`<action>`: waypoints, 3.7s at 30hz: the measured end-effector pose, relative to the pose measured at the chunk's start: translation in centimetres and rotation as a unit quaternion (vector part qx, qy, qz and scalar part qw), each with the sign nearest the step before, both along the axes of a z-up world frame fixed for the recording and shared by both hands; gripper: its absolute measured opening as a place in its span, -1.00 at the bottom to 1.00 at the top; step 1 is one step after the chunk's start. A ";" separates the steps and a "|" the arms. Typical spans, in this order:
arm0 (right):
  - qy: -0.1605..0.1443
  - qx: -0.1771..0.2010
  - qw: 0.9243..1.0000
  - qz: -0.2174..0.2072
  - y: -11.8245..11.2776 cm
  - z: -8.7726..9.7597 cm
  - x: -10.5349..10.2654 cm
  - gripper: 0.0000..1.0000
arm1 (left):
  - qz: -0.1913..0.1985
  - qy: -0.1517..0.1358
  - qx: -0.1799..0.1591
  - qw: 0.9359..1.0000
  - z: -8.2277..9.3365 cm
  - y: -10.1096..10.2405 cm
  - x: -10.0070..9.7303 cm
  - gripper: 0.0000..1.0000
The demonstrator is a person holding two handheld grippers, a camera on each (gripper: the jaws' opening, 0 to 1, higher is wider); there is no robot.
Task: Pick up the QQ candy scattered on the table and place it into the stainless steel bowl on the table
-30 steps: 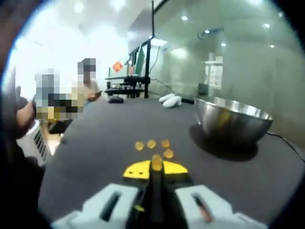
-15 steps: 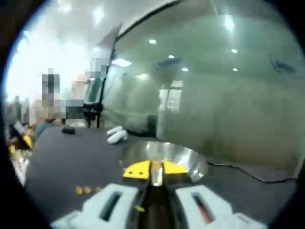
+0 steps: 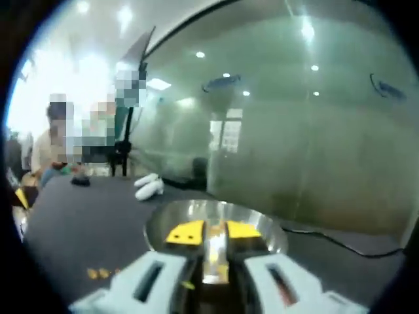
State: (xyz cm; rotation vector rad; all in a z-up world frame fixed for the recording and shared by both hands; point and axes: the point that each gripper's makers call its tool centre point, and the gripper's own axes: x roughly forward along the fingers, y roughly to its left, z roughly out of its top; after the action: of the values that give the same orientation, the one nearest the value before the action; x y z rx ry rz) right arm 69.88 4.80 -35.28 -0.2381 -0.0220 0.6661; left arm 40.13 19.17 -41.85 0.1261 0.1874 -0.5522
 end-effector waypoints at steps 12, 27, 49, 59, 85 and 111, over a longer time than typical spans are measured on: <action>0.008 0.015 1.000 -0.002 -0.3 0.0 -0.8 -0.67 | -0.019 -0.004 -0.003 1.000 0.3 -1.0 0.0 -0.15; 0.025 0.044 0.999 0.014 -1.3 0.4 -3.2 -0.70 | -0.023 -0.003 0.005 1.000 0.1 -1.1 -0.2 -0.15; 0.051 0.034 0.996 0.072 -5.8 -5.2 -13.2 -0.70 | -0.017 -0.010 0.000 1.000 0.4 -0.8 0.5 -0.15; 0.088 -0.007 0.987 0.135 -3.4 -8.0 -15.5 -0.70 | -0.020 -0.010 0.007 1.000 0.1 -0.9 0.3 -0.15; 0.137 -0.063 0.965 0.217 5.0 -11.1 -14.2 -0.65 | -0.007 -0.011 0.002 1.000 0.0 0.3 -0.2 -0.15; 0.150 -0.086 0.958 0.226 7.6 -12.6 -13.7 -0.76 | -0.004 -0.011 -0.002 1.000 0.6 0.8 -0.5 -0.15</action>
State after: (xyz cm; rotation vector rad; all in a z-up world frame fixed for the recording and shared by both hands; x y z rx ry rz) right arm 56.13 12.36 -47.86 -0.3011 0.2826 1.1587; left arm 39.66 20.01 -41.27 0.1295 0.1652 -0.5594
